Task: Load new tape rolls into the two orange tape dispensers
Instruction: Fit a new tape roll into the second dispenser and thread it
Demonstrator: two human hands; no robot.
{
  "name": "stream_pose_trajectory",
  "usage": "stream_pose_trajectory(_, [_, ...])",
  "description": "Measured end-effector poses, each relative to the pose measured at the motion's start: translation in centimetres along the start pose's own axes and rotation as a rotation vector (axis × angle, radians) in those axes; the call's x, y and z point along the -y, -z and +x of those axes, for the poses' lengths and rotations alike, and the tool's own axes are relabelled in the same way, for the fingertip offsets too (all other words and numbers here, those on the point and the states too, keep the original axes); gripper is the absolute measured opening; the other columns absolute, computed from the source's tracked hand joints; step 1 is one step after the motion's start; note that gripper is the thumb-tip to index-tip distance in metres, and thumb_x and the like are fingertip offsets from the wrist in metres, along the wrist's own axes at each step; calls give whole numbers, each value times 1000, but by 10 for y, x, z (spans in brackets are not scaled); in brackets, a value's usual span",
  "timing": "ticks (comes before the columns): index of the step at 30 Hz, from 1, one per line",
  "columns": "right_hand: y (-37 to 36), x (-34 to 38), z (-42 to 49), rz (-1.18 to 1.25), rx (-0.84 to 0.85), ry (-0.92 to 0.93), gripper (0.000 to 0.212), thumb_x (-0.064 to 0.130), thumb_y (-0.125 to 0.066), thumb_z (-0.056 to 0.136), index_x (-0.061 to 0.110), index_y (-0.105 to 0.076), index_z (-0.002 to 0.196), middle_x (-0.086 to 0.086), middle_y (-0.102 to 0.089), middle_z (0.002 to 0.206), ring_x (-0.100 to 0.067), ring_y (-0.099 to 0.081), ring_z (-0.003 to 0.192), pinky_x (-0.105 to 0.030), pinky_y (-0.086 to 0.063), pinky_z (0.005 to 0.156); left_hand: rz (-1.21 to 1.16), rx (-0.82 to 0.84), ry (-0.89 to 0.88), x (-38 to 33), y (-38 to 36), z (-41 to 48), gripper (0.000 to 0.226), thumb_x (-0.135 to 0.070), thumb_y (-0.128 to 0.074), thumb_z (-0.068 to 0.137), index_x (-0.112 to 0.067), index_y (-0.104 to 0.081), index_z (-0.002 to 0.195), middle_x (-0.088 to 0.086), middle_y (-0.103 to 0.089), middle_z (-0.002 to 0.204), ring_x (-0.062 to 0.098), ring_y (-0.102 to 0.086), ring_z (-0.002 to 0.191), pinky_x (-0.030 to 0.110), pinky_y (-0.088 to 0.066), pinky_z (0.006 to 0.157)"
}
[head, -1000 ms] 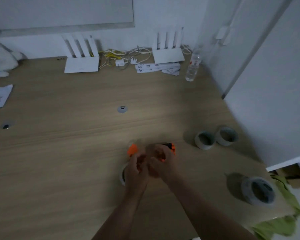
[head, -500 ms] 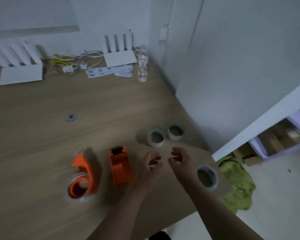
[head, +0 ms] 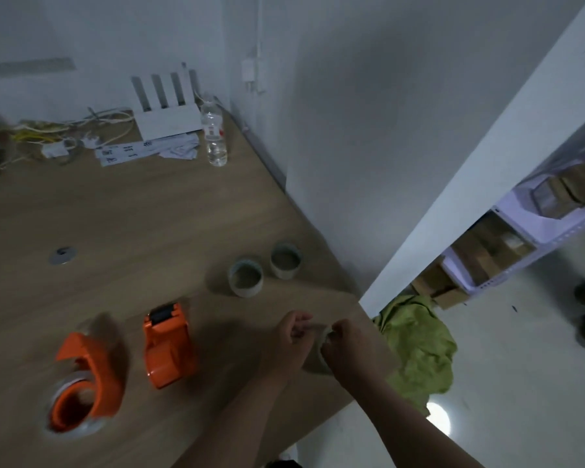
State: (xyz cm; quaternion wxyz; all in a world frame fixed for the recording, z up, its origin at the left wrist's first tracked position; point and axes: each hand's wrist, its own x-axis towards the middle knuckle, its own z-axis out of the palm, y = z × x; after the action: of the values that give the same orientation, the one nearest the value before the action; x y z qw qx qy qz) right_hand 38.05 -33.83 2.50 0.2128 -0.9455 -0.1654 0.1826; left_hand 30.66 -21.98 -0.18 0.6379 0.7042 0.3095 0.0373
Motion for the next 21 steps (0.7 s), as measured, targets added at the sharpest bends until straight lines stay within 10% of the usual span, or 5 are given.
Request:
stream_pose_trajectory(6, [-28,-19,3,-120,219,50,39,29,-64,81,8,-53,112,-10,-60,119,-28,-57,112,-34,-45,89,55,-41,33,15,-1,-1,17,-19,-63,84,-32,-63,95,-9,-69,93,6,-65,88,26,-55,84])
stream_pose_trajectory(21, [-41,-19,8,-143,172,17,22,22,-52,89,10,-52,108,-12,-68,114,-33,-66,102,-37,-50,74,118,-189,65,33,23,-10,15,-20,-61,80,-25,-70,91,-11,-71,85,1,-64,78,23,-51,75])
